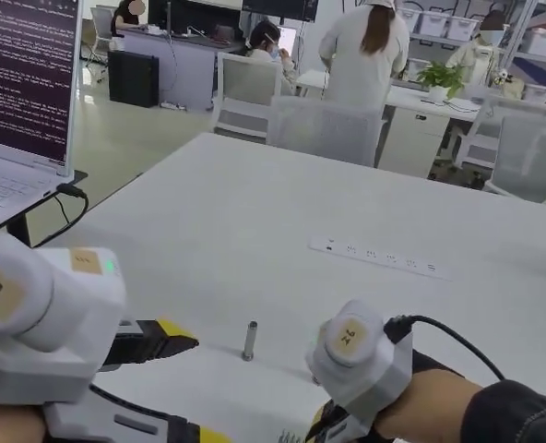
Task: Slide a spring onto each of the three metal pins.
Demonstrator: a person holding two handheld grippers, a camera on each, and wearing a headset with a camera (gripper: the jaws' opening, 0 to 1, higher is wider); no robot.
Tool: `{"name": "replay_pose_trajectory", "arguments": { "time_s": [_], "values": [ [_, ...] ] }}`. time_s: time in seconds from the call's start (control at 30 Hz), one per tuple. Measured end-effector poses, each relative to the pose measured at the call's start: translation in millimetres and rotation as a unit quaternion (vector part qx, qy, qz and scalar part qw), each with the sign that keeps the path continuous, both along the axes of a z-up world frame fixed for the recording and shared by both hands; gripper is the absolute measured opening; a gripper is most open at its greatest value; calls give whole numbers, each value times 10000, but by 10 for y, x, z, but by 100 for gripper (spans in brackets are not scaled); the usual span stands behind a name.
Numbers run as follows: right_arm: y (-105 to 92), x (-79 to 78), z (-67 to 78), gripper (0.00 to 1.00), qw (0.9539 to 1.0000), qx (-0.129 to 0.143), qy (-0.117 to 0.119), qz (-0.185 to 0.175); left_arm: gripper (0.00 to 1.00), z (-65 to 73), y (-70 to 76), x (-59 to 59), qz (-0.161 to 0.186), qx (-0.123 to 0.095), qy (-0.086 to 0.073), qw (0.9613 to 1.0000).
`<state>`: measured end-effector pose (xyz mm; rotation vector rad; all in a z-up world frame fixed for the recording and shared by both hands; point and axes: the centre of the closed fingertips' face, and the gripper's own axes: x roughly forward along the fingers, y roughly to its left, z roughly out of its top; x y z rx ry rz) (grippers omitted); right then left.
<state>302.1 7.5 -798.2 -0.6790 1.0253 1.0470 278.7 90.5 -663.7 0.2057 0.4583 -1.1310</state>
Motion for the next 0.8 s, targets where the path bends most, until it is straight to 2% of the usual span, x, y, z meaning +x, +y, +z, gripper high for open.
{"name": "replay_pose_trajectory", "arguments": {
  "time_s": [0.1, 0.2, 0.4, 0.53, 0.6, 0.8],
  "values": [
    [5, 13, 25, 8, 10000, 7, -26, 79, 69, -10, -13, -8, -39, 14, 4, 10000],
    [14, 4, 117, 8, 9999, 49, -5, 120, 67, -23, -19, -9, -87, 46, 3, 10000],
    [96, -51, 425, 8, 9991, 250, -24, 334, 60, -34, -28, 19, -206, 90, -47, 9997],
    [181, -107, 626, 8, 9978, 378, -59, 542, 56, -36, -33, 29, -240, 41, -14, 9997],
    [256, -171, 736, 8, 9962, 551, 21, 676, 56, -40, -52, 11, -309, 27, 11, 9995],
    [387, -337, 966, 8, 9913, 593, 54, 1171, 51, -49, -104, -23, -538, 59, -2, 9985]
  ]
}}
